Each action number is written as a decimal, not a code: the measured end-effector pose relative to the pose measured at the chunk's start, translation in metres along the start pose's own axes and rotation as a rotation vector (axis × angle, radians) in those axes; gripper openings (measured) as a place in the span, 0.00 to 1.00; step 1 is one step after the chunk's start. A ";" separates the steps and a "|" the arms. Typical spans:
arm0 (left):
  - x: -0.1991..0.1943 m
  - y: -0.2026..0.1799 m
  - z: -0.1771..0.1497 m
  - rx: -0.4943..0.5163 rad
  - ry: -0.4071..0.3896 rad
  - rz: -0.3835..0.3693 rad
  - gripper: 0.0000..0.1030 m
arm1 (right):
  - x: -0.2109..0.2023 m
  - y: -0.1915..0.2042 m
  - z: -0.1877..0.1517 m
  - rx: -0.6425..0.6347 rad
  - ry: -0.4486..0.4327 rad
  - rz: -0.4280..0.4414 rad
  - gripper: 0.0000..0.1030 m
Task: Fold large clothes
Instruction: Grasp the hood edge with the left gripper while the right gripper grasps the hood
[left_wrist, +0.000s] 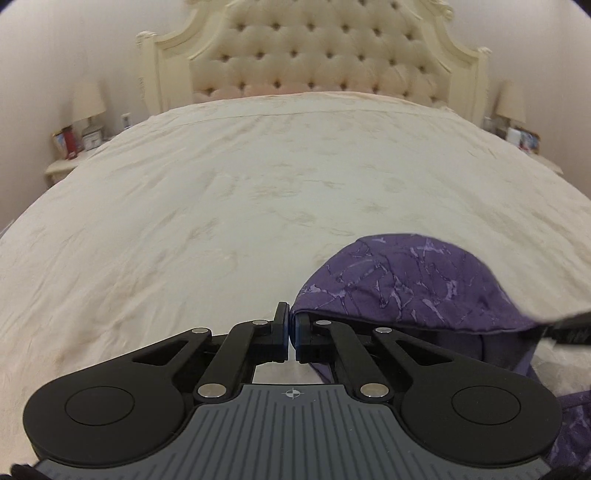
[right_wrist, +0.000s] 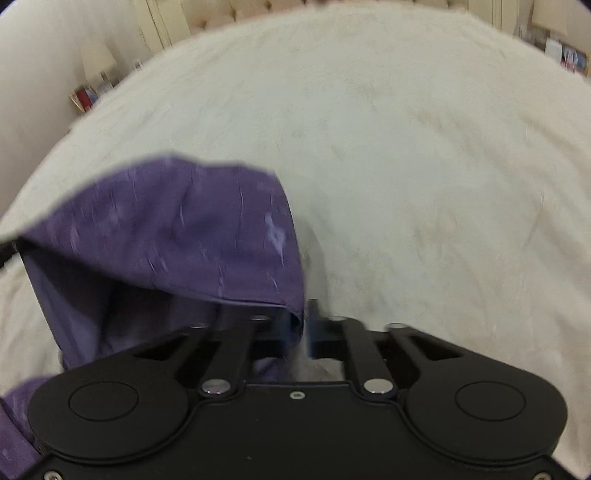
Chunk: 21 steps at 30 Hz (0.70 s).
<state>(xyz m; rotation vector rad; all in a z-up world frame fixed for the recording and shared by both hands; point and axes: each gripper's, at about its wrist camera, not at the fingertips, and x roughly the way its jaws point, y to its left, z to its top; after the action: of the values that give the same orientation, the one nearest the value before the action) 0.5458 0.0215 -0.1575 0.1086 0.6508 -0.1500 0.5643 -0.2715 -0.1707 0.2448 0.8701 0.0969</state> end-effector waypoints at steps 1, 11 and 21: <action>-0.003 0.004 -0.003 -0.007 -0.002 0.004 0.03 | -0.010 0.005 0.003 -0.015 -0.040 0.019 0.10; 0.049 0.016 -0.030 0.044 0.180 0.036 0.30 | -0.006 0.012 -0.015 -0.132 0.013 -0.024 0.10; 0.028 0.029 -0.025 0.100 0.246 -0.103 0.47 | -0.040 -0.009 -0.025 -0.137 0.024 0.146 0.69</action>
<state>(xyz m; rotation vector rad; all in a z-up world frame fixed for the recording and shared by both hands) 0.5585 0.0510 -0.1926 0.1918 0.8954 -0.2714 0.5192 -0.2831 -0.1582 0.1792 0.8651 0.2944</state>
